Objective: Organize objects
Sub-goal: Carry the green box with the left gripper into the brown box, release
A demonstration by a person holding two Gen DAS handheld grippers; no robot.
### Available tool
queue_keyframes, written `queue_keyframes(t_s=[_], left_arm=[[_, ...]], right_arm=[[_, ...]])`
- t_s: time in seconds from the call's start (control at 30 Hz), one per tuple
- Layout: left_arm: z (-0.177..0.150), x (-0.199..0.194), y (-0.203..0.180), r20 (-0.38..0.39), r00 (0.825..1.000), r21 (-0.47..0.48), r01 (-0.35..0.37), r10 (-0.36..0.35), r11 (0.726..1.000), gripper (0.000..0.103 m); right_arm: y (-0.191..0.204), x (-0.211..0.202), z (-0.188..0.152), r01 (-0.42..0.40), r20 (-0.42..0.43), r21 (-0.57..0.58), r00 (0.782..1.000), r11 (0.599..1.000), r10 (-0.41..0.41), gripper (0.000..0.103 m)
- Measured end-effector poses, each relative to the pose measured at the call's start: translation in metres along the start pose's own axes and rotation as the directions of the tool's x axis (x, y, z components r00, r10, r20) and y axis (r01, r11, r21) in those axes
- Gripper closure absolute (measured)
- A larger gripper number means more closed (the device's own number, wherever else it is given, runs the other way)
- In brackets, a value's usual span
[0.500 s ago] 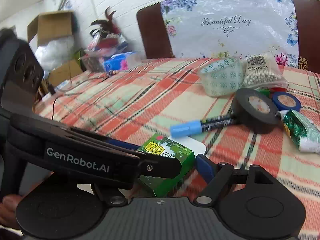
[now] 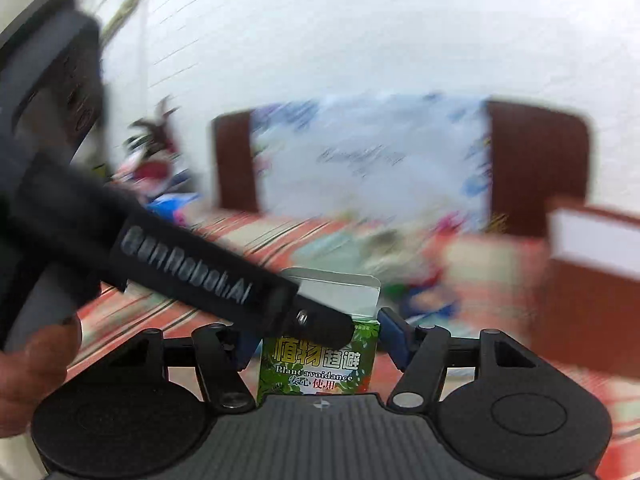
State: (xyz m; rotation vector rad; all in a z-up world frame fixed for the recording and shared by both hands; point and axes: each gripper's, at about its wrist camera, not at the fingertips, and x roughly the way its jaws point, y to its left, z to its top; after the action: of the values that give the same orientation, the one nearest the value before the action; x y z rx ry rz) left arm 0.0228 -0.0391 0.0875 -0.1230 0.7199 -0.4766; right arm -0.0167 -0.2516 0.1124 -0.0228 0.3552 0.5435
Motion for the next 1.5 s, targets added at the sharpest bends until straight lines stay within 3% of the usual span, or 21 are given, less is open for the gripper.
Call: queue_keyframes(t_s=[0.13,0.2,0.23,0.27,0.37,0.5,0.63,0.7,0.77,0.8,0.87,1.0,1.13,1.3,1.37,1.4,1.43,1.47,1.5], left_arm=[[0.021,0.023,-0.047,0.006,0.993,0.087,0.113,-0.114,0.990,0.061],[0.024,0.032,-0.068,0.012,0.994,0.153,0.104,-0.107,0.983,0.057],[0.026,0.035,-0.072,0.014,0.995,0.170,0.100,-0.103,0.980,0.057],[0.026,0.037,-0.073,0.015,0.995,0.171,0.097,-0.101,0.981,0.056],[0.026,0.037,-0.054,0.017,0.998,0.125,0.052,-0.054,0.991,0.048],[0.015,0.032,-0.014,-0.034,0.999,0.017,-0.022,0.023,1.000,0.048],[-0.001,0.043,-0.005,-0.129,0.992,-0.025,0.001,-0.004,1.000,0.048],[-0.009,0.059,-0.014,-0.185,0.982,-0.030,0.035,-0.040,0.999,0.048],[-0.019,0.080,-0.022,-0.238,0.970,-0.036,0.043,-0.050,0.998,0.048],[-0.022,0.090,-0.026,-0.263,0.963,-0.041,0.053,-0.061,0.998,0.049],[-0.027,0.106,-0.035,-0.289,0.952,-0.045,0.091,-0.100,0.995,0.051],[-0.022,0.110,-0.047,-0.275,0.958,0.014,0.090,-0.083,0.996,0.059],[-0.002,0.085,-0.063,-0.186,0.977,0.092,0.124,-0.105,0.988,0.062],[0.046,0.080,-0.095,-0.055,0.992,0.195,0.124,-0.115,0.973,0.059],[0.067,0.090,-0.108,-0.013,0.994,0.215,0.110,-0.110,0.970,0.049],[0.076,0.098,-0.112,0.007,0.995,0.222,0.094,-0.098,0.970,0.043],[0.083,0.106,-0.115,0.023,0.998,0.230,0.058,-0.065,0.971,0.033],[0.087,0.114,-0.116,0.042,0.999,0.240,0.002,-0.012,0.971,0.032],[0.088,0.120,-0.116,0.041,0.998,0.238,-0.053,0.044,0.970,0.032]], right_arm=[[-0.027,-0.005,-0.002,0.068,0.012,0.034,0.998,0.997,-0.068,0.041],[-0.036,-0.004,-0.006,0.149,0.007,0.031,0.989,0.988,-0.149,0.031],[-0.043,-0.003,-0.010,0.182,-0.010,0.035,0.983,0.983,-0.181,0.020],[-0.050,-0.002,-0.015,0.193,-0.035,0.045,0.981,0.980,-0.192,0.018],[-0.070,0.002,-0.032,0.164,-0.112,0.115,0.982,0.980,-0.151,0.015],[-0.067,0.007,-0.052,0.132,-0.178,0.149,0.978,0.980,-0.104,0.012],[-0.050,0.023,-0.059,0.176,-0.252,0.084,0.956,0.981,-0.150,0.008],[-0.051,0.028,-0.065,0.194,-0.296,0.070,0.941,0.978,-0.166,0.010],[-0.047,0.026,-0.068,0.208,-0.289,0.047,0.939,0.977,-0.186,0.016],[-0.044,0.026,-0.068,0.203,-0.288,0.034,0.940,0.979,-0.185,0.021],[-0.037,0.025,-0.069,0.200,-0.277,0.001,0.942,0.980,-0.192,0.043],[-0.032,0.016,-0.067,0.252,-0.230,-0.024,0.940,0.967,-0.251,0.045],[-0.028,-0.008,-0.048,0.308,-0.071,-0.044,0.948,0.950,-0.310,0.045],[-0.043,-0.012,-0.014,0.429,0.110,-0.076,0.901,0.900,-0.420,0.045],[-0.055,-0.002,0.001,0.469,0.154,-0.057,0.876,0.881,-0.456,0.043],[-0.060,0.006,0.004,0.504,0.179,-0.047,0.854,0.862,-0.489,0.040],[-0.064,0.017,0.007,0.552,0.172,-0.044,0.825,0.832,-0.538,0.018],[-0.070,0.026,0.009,0.601,0.135,-0.047,0.796,0.798,-0.591,0.008],[-0.075,0.028,0.010,0.618,0.102,-0.033,0.784,0.785,-0.613,0.012]])
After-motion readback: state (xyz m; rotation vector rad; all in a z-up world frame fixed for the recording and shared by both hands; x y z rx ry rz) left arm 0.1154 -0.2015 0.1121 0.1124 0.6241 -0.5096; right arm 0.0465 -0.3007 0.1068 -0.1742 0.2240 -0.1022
